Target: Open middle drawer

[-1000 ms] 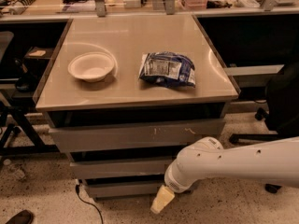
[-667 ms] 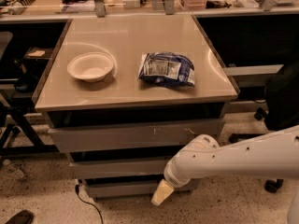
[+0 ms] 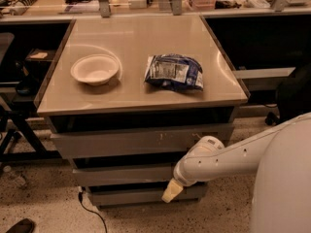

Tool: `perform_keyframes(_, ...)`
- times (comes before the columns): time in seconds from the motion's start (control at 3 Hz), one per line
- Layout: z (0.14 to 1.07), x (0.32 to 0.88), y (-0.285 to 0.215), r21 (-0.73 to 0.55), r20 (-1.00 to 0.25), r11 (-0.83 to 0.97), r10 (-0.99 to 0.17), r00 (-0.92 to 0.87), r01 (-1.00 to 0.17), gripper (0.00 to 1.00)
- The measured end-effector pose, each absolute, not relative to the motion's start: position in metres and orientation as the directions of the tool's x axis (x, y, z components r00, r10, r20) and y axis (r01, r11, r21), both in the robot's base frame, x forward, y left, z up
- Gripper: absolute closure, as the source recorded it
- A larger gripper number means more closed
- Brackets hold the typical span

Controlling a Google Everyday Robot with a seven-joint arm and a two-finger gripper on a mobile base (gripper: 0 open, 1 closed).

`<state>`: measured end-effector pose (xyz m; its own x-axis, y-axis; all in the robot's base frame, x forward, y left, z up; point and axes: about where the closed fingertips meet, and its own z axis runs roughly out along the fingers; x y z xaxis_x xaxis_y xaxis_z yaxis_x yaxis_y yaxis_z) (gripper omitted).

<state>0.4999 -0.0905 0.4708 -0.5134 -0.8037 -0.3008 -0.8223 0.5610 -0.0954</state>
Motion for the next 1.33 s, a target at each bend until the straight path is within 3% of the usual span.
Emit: perform_keyframes(1.33,0.433,0.522,-0.079,-0.074,-0.366,0.54,-0.797,-0.481,-0.838,0.0)
